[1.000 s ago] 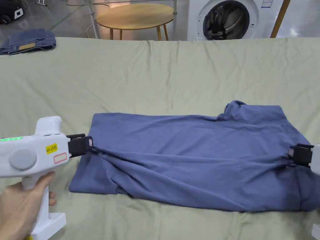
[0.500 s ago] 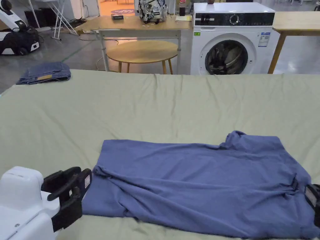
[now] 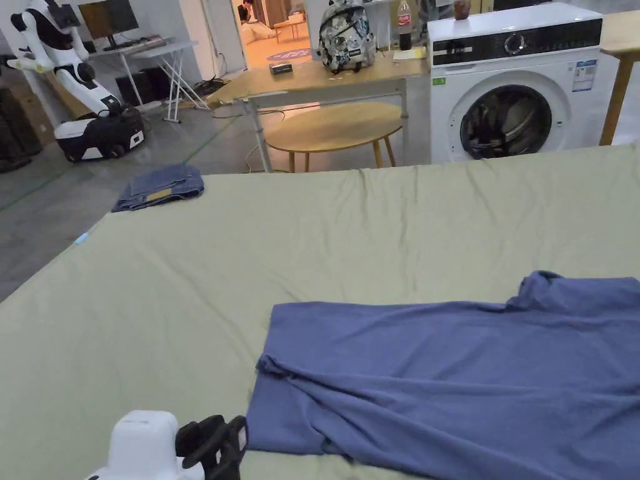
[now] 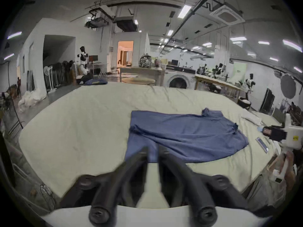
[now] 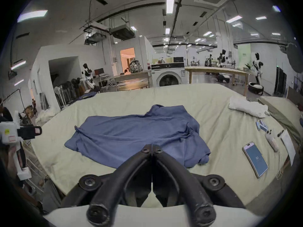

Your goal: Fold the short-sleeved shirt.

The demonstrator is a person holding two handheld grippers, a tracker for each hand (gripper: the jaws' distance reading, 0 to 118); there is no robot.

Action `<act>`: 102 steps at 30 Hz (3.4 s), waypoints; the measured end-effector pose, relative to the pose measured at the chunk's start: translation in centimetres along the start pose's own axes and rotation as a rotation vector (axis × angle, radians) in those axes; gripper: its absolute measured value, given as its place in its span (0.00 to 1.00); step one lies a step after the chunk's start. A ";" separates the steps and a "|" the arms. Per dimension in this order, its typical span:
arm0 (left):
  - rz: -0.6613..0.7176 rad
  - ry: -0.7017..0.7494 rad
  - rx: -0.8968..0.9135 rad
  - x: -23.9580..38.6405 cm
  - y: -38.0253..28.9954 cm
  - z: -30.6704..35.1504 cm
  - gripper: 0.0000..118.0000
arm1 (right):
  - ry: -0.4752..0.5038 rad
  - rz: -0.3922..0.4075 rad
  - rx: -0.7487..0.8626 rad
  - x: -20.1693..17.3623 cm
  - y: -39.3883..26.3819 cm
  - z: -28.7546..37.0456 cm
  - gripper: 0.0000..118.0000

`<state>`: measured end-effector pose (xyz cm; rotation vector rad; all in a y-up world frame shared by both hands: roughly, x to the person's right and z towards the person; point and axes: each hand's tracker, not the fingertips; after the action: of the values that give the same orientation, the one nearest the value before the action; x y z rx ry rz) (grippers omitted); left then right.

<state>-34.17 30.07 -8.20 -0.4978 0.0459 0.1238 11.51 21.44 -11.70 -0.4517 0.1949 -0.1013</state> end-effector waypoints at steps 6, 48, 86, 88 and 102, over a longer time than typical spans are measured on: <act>0.137 -0.044 -0.222 -4.8 1.1 -12.7 0.44 | -0.019 -0.077 -0.014 2.1 -1.1 0.3 0.00; 0.146 -0.101 -0.242 -7.0 -0.1 -6.6 0.00 | -0.267 -0.187 -0.240 9.8 -0.6 -5.2 0.06; -0.032 -0.078 0.077 3.3 0.8 6.1 0.00 | -0.048 0.058 -0.019 0.5 -0.4 1.8 0.00; -0.065 -0.057 -0.006 2.8 2.5 3.0 0.00 | -0.039 0.057 -0.020 0.7 -0.6 1.8 0.00; 0.096 0.065 -0.508 -7.8 5.0 -27.6 0.47 | -0.085 -0.052 -0.128 5.3 -3.9 1.8 0.00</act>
<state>-42.90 20.38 -34.20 -1.0072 0.1028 0.2152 16.90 17.99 -9.25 -0.5875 0.1062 -0.1210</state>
